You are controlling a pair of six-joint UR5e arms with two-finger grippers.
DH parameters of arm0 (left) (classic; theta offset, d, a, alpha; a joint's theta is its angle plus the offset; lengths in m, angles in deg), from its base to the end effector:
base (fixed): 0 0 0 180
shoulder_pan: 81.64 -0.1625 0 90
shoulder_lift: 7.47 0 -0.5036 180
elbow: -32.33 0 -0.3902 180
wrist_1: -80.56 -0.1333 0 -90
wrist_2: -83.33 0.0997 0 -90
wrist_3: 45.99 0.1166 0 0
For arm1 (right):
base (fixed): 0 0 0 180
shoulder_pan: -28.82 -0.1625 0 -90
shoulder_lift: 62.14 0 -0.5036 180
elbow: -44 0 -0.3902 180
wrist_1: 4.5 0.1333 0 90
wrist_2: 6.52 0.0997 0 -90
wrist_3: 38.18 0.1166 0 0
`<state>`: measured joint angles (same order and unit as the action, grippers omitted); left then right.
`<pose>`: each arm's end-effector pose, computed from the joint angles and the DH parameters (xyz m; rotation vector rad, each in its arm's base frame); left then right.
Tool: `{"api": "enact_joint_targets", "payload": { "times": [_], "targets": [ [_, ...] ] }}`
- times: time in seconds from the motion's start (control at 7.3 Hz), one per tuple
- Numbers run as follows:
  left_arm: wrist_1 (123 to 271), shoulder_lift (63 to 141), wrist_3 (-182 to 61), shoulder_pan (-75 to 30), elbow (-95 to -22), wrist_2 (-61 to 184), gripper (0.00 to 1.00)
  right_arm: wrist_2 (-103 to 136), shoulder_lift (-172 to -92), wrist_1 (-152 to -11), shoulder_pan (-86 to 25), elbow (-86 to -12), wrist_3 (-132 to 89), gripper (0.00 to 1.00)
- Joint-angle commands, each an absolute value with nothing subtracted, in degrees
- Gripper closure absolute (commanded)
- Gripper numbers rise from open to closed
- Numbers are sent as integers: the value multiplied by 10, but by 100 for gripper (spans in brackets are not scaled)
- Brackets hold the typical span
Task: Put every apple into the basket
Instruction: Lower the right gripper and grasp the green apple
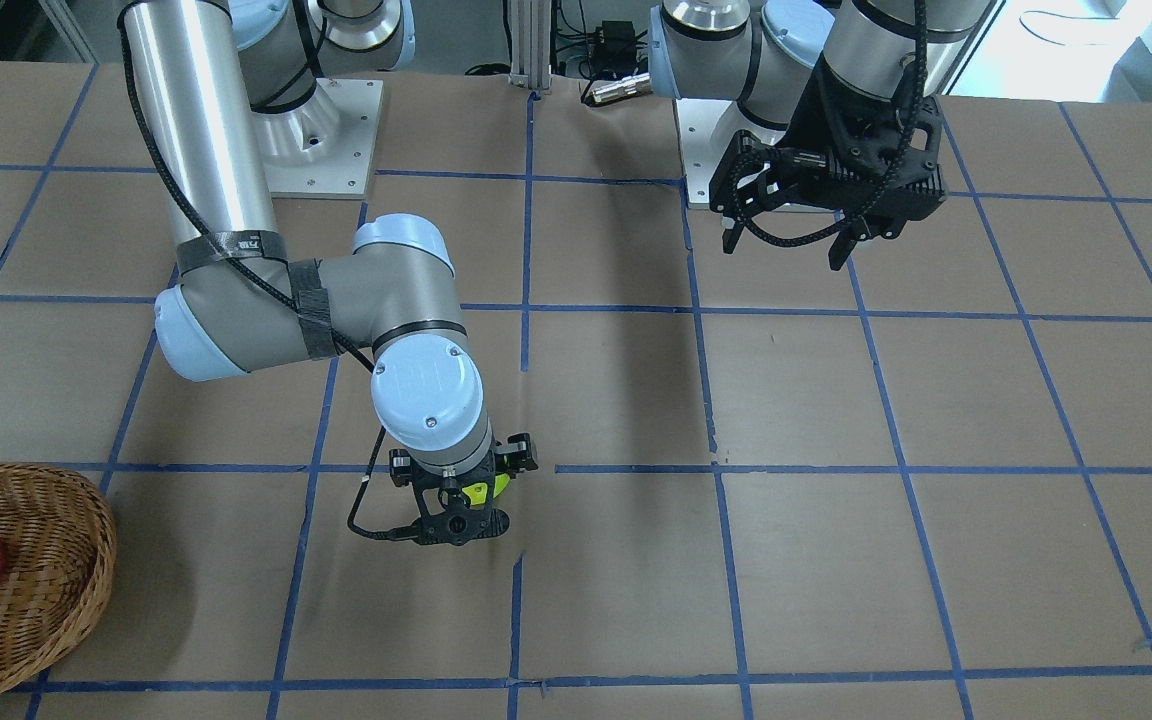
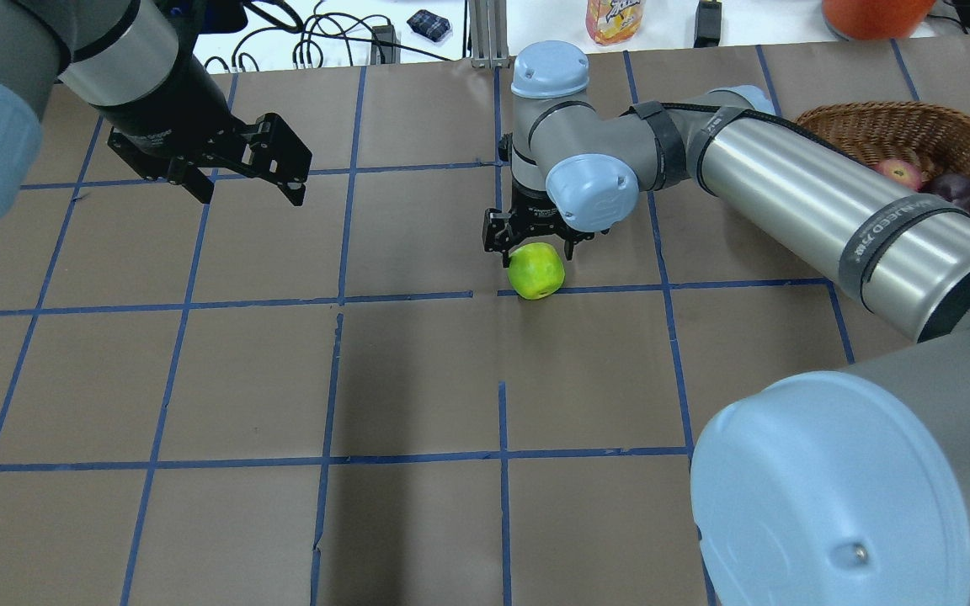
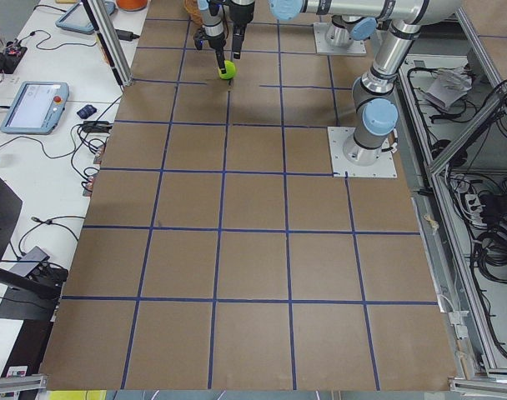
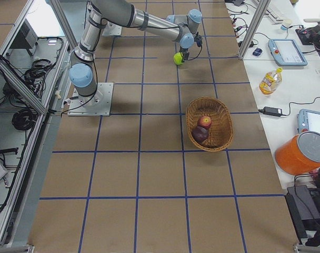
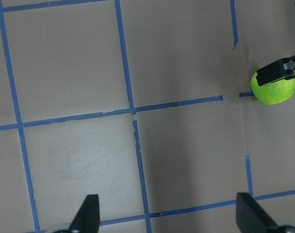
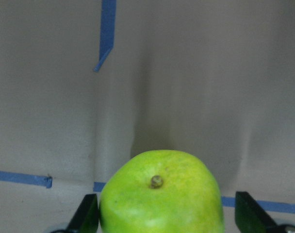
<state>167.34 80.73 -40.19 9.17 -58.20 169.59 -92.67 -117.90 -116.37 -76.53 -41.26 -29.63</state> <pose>-0.1477 -0.4807 0.5663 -0.1813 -3.0720 0.1249 0.3231 -0.6438 0.2581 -0.1767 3.0904 0.2235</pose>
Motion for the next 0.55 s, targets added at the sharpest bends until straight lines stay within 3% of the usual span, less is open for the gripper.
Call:
{"api": "enact_joint_targets", "payload": {
  "times": [0.0,0.27,0.41],
  "targets": [
    [1674,808,-402,92,-582,1696,0,-927,-1173,-1164,-766,-413,-297,0],
    [1674,808,-402,92,-582,1696,0,-929,-1176,-1166,-766,-434,-300,0],
    [1674,808,-402,92,-582,1696,0,-928,-1179,-1182,-765,-435,-297,24]
  ]
}}
